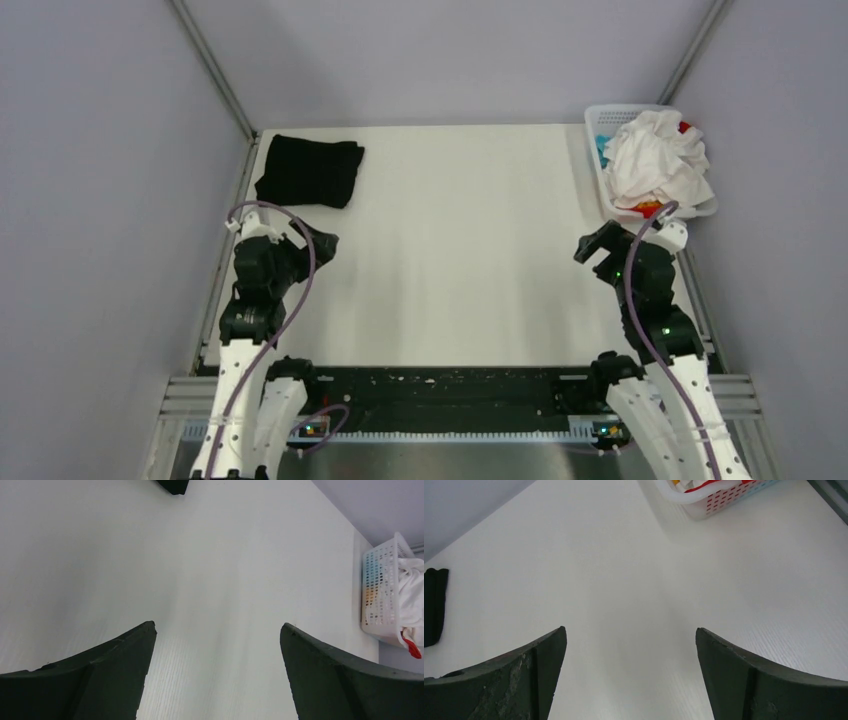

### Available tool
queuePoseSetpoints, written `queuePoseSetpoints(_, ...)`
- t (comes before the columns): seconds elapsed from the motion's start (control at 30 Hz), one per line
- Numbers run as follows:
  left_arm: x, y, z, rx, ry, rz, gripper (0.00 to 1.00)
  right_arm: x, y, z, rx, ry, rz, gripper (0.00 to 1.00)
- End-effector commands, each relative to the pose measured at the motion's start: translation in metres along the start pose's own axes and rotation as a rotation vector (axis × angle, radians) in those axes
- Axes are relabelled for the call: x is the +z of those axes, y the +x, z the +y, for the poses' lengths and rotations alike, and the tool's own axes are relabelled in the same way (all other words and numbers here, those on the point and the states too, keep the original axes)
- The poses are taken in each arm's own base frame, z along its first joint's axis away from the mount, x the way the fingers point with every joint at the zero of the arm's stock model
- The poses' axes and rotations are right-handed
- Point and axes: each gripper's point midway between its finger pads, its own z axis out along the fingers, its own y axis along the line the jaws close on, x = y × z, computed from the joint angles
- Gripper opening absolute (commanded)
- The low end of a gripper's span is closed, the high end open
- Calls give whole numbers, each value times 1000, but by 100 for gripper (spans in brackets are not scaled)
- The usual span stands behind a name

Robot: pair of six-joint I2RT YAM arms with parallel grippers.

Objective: Fold and stack the t-shirts
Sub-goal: Grab crumpled tshirt from bin with the right arm

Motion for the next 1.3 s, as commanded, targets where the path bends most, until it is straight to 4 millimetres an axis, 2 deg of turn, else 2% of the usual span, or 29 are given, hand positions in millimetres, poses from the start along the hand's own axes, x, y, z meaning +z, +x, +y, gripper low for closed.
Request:
queuePoseSetpoints(0.0,-3,-13,-13,25,31,-17,99,0,-26,9,-10,5,-61,99)
queuePoseSetpoints(0.13,1,-8,-15,24,45,10,99,16,-57,19,-127,22,-132,99)
queuePoseSetpoints(0.27,8,-8,-15,15,57,5,99,45,-88,20,-136,148,-141,99)
queuePoseSetpoints(0.43,14,-12,3,2,-42,-16,99,110,-145,-10,-92,293,-200,99)
queuePoseSetpoints(0.57,15,-12,4,15,-28,-40,99,169,-177,-37,-65,313,-158,99)
queuePoseSetpoints(0.6,14,-13,3,18,-19,-53,99,189,-174,-50,-64,331,-119,99)
queuePoseSetpoints(0.7,11,-16,0,29,9,-86,99,227,-175,-70,-71,343,-77,99)
queuePoseSetpoints(0.77,7,-19,-1,32,19,-115,99,247,-177,-80,-86,359,-65,99)
queuePoseSetpoints(0.9,2,-23,10,14,-39,-152,99,285,-159,-97,-155,375,8,98)
queuePoseSetpoints(0.97,0,-22,11,16,-38,-157,99,301,-149,-107,-159,383,45,91)
queuePoseSetpoints(1.0,-1,-22,12,15,-39,-162,99,309,-143,-111,-155,377,63,84)
queuePoseSetpoints(1.03,-2,-22,11,14,-35,-164,99,315,-139,-113,-147,367,76,72)
queuePoseSetpoints(1.13,-3,-23,11,17,-38,-162,99,324,-138,-108,-118,311,90,25)
queuePoseSetpoints(1.17,-3,-23,10,18,-39,-161,99,322,-146,-102,-117,288,76,10)
queuePoseSetpoints(1.2,-3,-22,11,16,-40,-159,99,318,-156,-93,-117,264,61,0)
queuePoseSetpoints(1.27,-1,-21,11,16,-38,-155,99,300,-187,-72,-118,208,-3,0)
